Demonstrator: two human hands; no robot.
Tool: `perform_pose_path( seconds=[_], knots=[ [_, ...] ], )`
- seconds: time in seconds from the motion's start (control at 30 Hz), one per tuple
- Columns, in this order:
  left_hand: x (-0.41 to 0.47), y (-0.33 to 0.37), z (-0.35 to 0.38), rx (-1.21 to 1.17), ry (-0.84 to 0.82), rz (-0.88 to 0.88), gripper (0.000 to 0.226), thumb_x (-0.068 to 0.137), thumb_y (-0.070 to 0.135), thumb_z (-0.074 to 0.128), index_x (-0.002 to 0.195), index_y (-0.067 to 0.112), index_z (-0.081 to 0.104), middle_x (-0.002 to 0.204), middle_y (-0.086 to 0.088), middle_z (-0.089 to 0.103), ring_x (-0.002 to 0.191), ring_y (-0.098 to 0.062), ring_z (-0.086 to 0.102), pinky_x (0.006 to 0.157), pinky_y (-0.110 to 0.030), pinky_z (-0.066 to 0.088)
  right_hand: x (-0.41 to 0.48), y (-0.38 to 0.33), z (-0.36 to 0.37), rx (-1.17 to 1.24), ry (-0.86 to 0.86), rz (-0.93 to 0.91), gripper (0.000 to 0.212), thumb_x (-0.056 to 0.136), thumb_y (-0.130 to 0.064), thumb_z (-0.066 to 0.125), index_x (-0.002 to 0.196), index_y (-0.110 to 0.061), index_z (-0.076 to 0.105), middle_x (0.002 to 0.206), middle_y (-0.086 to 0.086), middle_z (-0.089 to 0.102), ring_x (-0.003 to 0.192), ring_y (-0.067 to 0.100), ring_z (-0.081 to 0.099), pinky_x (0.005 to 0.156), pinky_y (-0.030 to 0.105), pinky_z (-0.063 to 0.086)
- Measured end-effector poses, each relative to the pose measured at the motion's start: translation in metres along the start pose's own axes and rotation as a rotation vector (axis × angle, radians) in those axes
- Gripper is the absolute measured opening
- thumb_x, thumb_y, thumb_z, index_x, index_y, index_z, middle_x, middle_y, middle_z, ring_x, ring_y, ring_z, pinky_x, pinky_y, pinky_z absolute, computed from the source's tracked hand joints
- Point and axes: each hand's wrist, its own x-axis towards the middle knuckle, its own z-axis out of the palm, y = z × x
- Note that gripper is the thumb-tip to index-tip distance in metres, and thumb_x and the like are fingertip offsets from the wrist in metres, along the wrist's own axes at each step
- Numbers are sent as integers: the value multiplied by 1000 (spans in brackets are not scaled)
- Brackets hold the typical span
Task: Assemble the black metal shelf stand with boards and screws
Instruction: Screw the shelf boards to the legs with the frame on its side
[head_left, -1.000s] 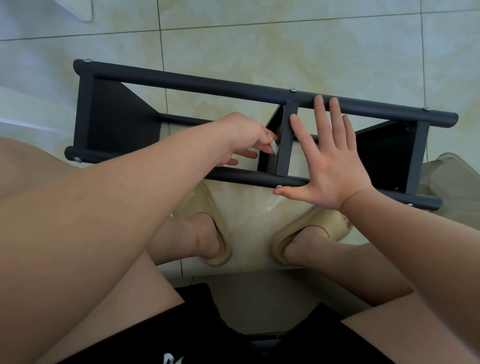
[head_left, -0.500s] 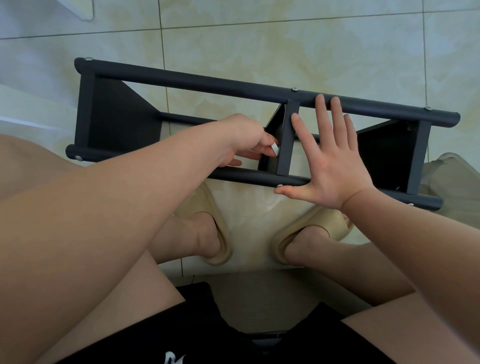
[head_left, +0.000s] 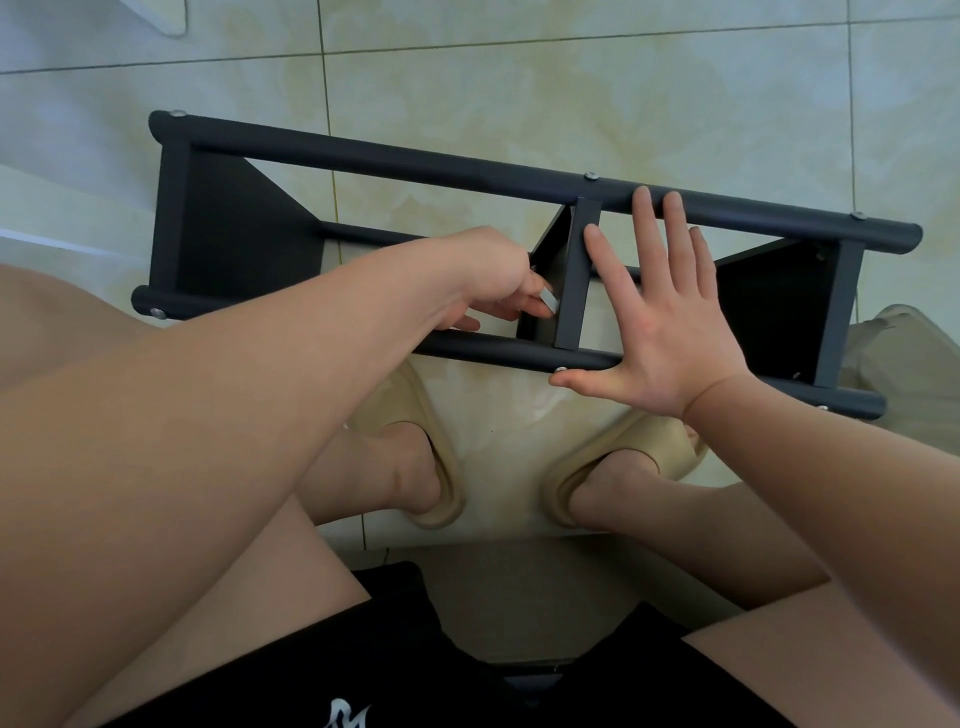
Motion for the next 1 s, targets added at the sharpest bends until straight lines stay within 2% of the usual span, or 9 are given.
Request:
perform_pose_path(
  seconds=[0.13, 0.4, 0.6, 0.77, 1.0],
  knots=[
    [1, -1, -2, 41, 34, 15, 22, 104, 21, 47, 122, 18, 61, 86, 11, 72, 110, -13, 59, 109, -44, 37, 0, 0, 0, -6, -6, 2, 122, 71, -96, 37, 162, -19, 9, 166, 25, -3, 152, 48, -6, 122, 63, 8],
    [4, -5, -9, 171, 12, 66, 18, 102, 16, 50, 99, 22, 67, 92, 12, 72, 95, -4, 57, 97, -41, 40, 0, 0, 0, -8, -5, 1, 122, 72, -97, 34, 162, -18, 10, 166, 25, -3, 152, 48, -5, 122, 62, 8],
    [5, -7, -11, 286, 19, 120, 20, 101, 16, 54, 90, 24, 68, 92, 14, 70, 92, -6, 57, 89, -39, 41, -1, 0, 1, 2, 16, -4, 122, 72, -96, 37, 162, -18, 12, 166, 26, -1, 152, 49, -3, 122, 63, 9],
    [4, -8, -12, 364, 20, 164, 26, 98, 13, 56, 80, 24, 70, 92, 9, 65, 88, -10, 54, 79, -34, 39, 0, 1, 2, 1, 23, -8, 121, 73, -96, 36, 162, -18, 12, 166, 26, 0, 152, 49, -3, 122, 63, 9],
    [4, -11, -10, 439, 3, 191, 22, 96, 13, 60, 78, 24, 69, 106, -1, 67, 98, -19, 58, 79, -32, 42, 0, 1, 3, 1, 21, -5, 121, 72, -96, 36, 162, -19, 11, 166, 25, -2, 152, 48, -4, 122, 62, 8]
  ],
)
